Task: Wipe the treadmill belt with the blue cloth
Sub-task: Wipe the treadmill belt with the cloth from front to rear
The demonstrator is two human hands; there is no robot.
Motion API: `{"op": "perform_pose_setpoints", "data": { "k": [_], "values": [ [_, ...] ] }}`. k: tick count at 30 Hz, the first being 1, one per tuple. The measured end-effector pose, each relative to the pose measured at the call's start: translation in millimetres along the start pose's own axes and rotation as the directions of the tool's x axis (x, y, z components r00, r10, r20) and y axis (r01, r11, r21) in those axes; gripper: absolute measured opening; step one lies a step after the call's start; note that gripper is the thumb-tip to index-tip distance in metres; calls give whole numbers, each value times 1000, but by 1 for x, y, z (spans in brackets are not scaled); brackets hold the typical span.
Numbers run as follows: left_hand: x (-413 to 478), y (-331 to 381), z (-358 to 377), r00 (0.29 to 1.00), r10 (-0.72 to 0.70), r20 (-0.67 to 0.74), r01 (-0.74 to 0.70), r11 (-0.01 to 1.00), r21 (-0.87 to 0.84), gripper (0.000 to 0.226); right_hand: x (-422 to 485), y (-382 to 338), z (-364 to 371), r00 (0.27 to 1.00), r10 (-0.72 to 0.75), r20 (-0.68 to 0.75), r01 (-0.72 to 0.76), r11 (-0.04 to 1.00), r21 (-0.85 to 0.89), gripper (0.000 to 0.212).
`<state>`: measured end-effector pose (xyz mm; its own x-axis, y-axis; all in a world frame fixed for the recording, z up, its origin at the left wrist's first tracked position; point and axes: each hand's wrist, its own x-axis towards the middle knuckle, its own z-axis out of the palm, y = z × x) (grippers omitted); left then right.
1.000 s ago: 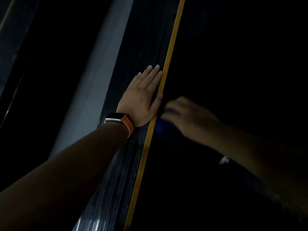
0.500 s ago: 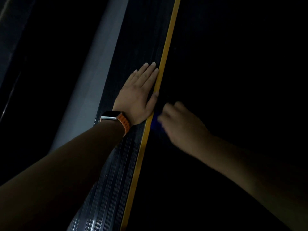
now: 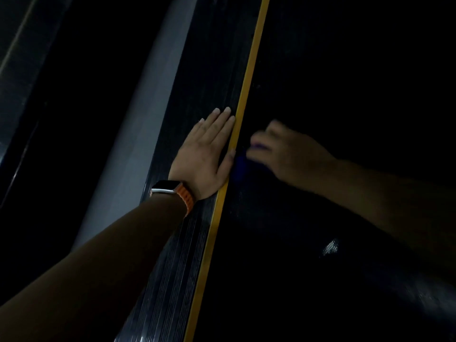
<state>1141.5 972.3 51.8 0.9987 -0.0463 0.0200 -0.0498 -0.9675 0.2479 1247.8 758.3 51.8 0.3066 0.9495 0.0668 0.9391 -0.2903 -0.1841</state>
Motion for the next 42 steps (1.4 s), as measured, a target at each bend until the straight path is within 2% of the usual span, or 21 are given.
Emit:
{"op": "perform_pose_setpoints", "data": {
  "k": [1, 3, 4, 5, 7, 10, 11, 12, 15, 17, 20, 23, 24, 26, 28, 29, 31, 33, 37, 39, 42],
  "values": [
    [0, 0, 0, 1000, 1, 8, -1, 1000, 0, 65, 17, 19, -6, 990, 127, -59, -129, 991, -27, 29],
    [0, -1, 1, 1000, 0, 14, 0, 1000, -5, 65, 41, 40, -12, 898, 398, -186, -395, 917, 54, 24],
    [0, -1, 1, 1000, -1, 13, 1, 1000, -5, 65, 43, 33, -9, 873, 448, -194, -442, 894, 74, 25],
    [0, -1, 1, 1000, 1, 13, -1, 1000, -6, 65, 38, 18, -3, 888, 425, -173, -421, 905, 65, 25],
    [0, -1, 1, 1000, 3, 15, -3, 1000, -4, 66, 8, -22, 8, 981, 188, -54, -184, 981, 62, 28],
    [0, 1, 0, 1000, -5, 9, 5, 1000, -4, 66, -3, -14, -3, 994, -82, 75, 79, 996, 44, 34],
    [0, 1, 0, 1000, -5, 9, 5, 1000, -4, 66, 12, 7, -11, 997, -45, 66, 46, 999, -19, 35],
    [0, 1, 0, 1000, -4, 9, 5, 1000, -7, 66, 30, 30, -18, 997, 80, 19, -79, 994, -76, 35],
    [1, -1, 2, 1000, -6, 8, 6, 1000, -4, 66, 61, 53, -19, 893, 432, -129, -439, 898, -28, 36],
    [0, -2, 2, 1000, -2, 18, 2, 1000, 5, 66, 45, 22, -8, 918, 376, -127, -378, 926, 4, 34],
    [1, -1, 1, 999, -18, 33, 18, 1000, 8, 67, -10, -14, 2, 995, 93, -25, -90, 991, 101, 40],
    [1, 0, -1, 998, -41, 51, 39, 998, 40, 70, -7, 18, -11, 990, -138, 2, 138, 990, -4, 42],
    [1, 2, 0, 997, -55, 57, 52, 997, 52, 71, 5, 36, -16, 993, -118, -3, 117, 990, -76, 40],
    [7, 5, 1, 991, -123, 46, 120, 991, 64, 73, 32, 73, -25, 985, 137, -109, -152, 977, -149, 39],
    [16, 7, 2, 979, -203, 28, 200, 977, 77, 74, 45, 83, -21, 891, 411, -193, -424, 905, -30, 37],
    [20, 7, 3, 975, -219, 24, 216, 972, 91, 75, 45, 74, -16, 868, 447, -216, -456, 890, 13, 36],
    [23, 7, 3, 977, -209, 48, 203, 972, 116, 76, 29, 43, -7, 914, 339, -221, -339, 940, 38, 33],
    [25, 7, 2, 981, -180, 72, 170, 976, 133, 76, 5, 21, -1, 968, 134, -213, -125, 991, 55, 29],
    [61, 3, -5, 989, -87, 123, 69, 987, 145, 79, 18, 74, 1, 967, -157, -200, 159, 987, -4, 26],
    [77, 0, -8, 990, -60, 128, 40, 988, 152, 80, 51, 111, -2, 973, -115, -199, 103, 992, -70, 29],
    [79, -1, -7, 988, -54, 144, 30, 985, 167, 84, 96, 142, -14, 922, 274, -275, -281, 960, 15, 24]
  ]
}}
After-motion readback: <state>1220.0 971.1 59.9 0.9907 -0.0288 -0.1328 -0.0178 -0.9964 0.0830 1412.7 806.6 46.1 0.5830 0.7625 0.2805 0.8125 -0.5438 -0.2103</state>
